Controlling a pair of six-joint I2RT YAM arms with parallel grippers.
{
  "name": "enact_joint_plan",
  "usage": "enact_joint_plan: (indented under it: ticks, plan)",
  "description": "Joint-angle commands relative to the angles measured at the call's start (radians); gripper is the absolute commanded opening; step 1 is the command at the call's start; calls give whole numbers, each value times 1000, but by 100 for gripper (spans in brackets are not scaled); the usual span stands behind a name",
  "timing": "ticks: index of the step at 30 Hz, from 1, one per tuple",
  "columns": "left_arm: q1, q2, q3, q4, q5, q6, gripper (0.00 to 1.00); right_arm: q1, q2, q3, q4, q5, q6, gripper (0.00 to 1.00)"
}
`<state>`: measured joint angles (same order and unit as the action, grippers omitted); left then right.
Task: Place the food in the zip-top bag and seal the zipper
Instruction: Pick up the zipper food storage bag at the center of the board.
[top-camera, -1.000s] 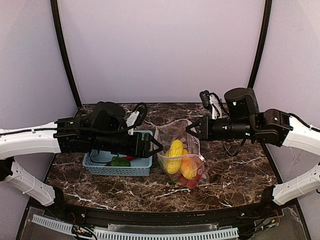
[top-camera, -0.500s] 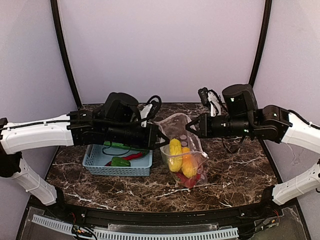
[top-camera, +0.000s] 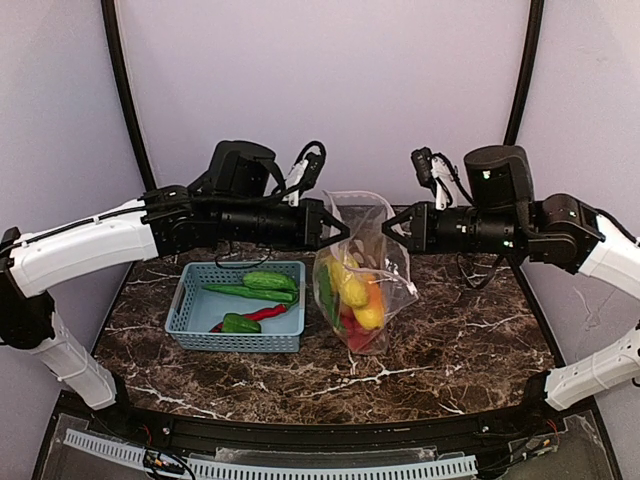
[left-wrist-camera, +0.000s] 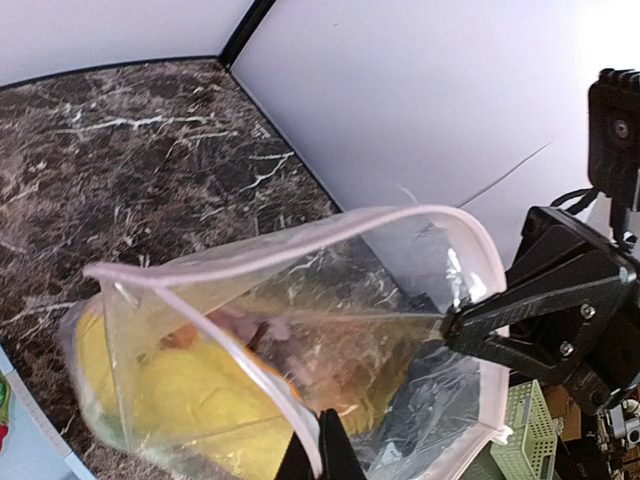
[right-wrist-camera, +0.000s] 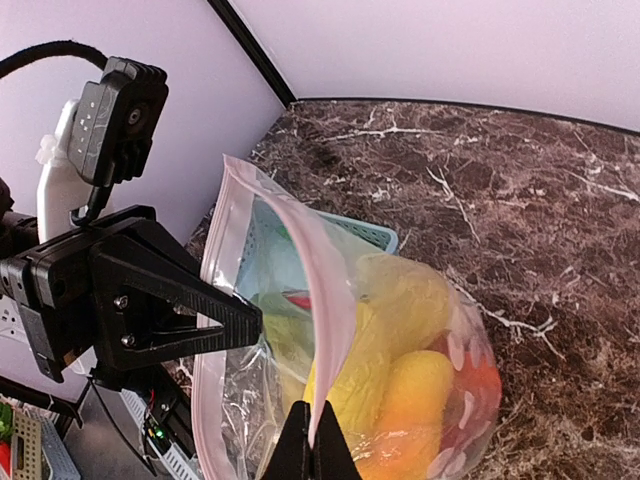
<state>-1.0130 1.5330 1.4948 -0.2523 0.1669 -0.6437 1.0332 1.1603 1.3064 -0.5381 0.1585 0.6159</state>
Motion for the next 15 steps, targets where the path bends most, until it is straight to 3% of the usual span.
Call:
enact_joint_plan:
  ticks: [1,8,10,12,14,15]
  plan:
    - [18,-65,-85,-3,-27,-7,1,-4,3,-57,31,-10,38,0]
    - [41,-69,-118,-27,-4,-10,1,-5,8,-93,56,-28,60,0]
    - [43,-66,-112,-34,10,-2,8,-4,1,-95,56,-25,61,0]
    - [46,-69,-105,-55,13,12,37,-5,-5,-99,55,-21,61,0]
    - [52,-84,-107,-91,0,32,57,-4,-12,-104,55,-19,63,0]
    - [61,-101,-116,-115,-6,43,62,-5,-13,-107,56,-18,64,0]
